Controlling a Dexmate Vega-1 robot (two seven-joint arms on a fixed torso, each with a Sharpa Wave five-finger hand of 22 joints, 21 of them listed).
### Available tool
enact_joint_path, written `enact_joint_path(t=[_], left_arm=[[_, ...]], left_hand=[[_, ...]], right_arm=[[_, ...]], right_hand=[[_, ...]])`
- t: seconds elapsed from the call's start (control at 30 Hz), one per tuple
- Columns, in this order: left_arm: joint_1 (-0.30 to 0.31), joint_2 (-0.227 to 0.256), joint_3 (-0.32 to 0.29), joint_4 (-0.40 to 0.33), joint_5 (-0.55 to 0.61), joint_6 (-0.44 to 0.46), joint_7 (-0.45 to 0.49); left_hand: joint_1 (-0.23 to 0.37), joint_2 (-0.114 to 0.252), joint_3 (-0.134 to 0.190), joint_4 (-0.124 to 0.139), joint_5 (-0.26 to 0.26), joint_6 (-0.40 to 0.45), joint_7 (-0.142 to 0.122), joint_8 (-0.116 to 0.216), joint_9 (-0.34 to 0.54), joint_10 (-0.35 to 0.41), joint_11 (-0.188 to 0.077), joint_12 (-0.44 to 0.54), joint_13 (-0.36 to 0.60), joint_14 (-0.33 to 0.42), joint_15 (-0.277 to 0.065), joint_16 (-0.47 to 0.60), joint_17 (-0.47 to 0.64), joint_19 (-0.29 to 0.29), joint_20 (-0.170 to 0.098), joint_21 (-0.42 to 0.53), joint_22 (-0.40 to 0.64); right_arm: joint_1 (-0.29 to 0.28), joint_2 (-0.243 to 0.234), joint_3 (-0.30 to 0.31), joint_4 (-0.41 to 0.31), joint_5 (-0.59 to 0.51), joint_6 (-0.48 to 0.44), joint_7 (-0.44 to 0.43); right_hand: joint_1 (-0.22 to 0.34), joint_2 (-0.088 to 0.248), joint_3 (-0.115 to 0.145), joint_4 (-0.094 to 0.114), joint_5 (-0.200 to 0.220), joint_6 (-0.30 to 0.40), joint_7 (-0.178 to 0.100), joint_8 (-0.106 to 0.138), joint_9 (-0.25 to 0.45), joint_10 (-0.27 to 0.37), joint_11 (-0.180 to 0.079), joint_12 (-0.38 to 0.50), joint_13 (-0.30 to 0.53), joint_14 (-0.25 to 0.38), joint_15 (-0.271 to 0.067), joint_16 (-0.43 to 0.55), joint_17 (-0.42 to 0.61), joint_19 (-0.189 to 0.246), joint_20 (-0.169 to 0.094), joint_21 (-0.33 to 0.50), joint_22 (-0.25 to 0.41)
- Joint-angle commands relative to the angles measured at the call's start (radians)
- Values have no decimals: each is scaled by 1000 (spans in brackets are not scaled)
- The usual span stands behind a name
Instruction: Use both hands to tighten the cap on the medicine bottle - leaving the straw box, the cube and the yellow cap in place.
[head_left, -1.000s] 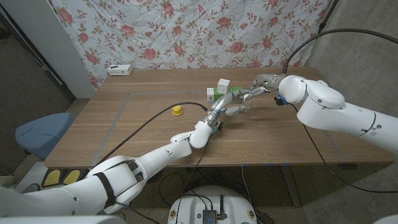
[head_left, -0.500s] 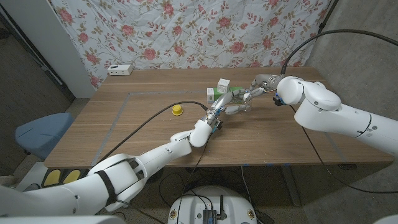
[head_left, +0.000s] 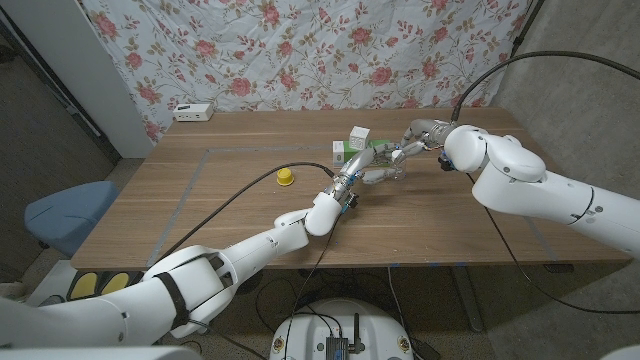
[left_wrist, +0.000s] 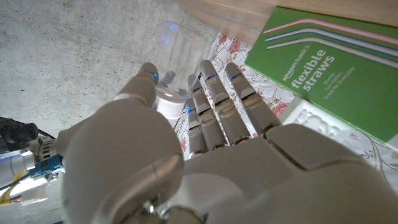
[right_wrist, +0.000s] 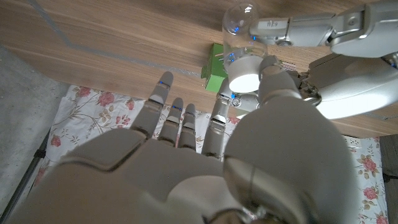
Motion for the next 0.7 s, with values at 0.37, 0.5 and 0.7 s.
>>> enact_joint_path(t=[0.37,0.5,0.7], left_arm=[[4,2,0,-9,-5,10,-9],[5,3,0,-12,-6,12,-12],[9,6,-2,-21,-7,17,-16]], left_hand=[[4,3,4,4,4,5,1,1,4,48,-37,6,5,4,-88,3,1,5,2,0,3],[3,4,4,4,4,4,3,1,4,47,-37,6,5,5,-88,3,1,5,2,0,3],[3,4,4,4,4,4,1,1,4,48,-35,6,5,5,-88,3,1,5,2,0,3]], right_arm=[[-16,11,-9,5,-51,-23,-11],[-5,16,-28,4,-72,-47,-1],[1,22,-37,7,-77,-64,8]], right_hand=[[11,2,4,6,-7,64,-16,25,3,32,-2,8,2,21,-7,8,4,25,-6,10,1],[1,-1,-1,11,-9,78,-16,31,2,40,-4,9,2,25,-8,9,5,27,-7,9,1],[-16,-6,-8,19,-12,94,-25,37,1,48,-5,9,2,30,-7,10,7,27,-1,7,2]])
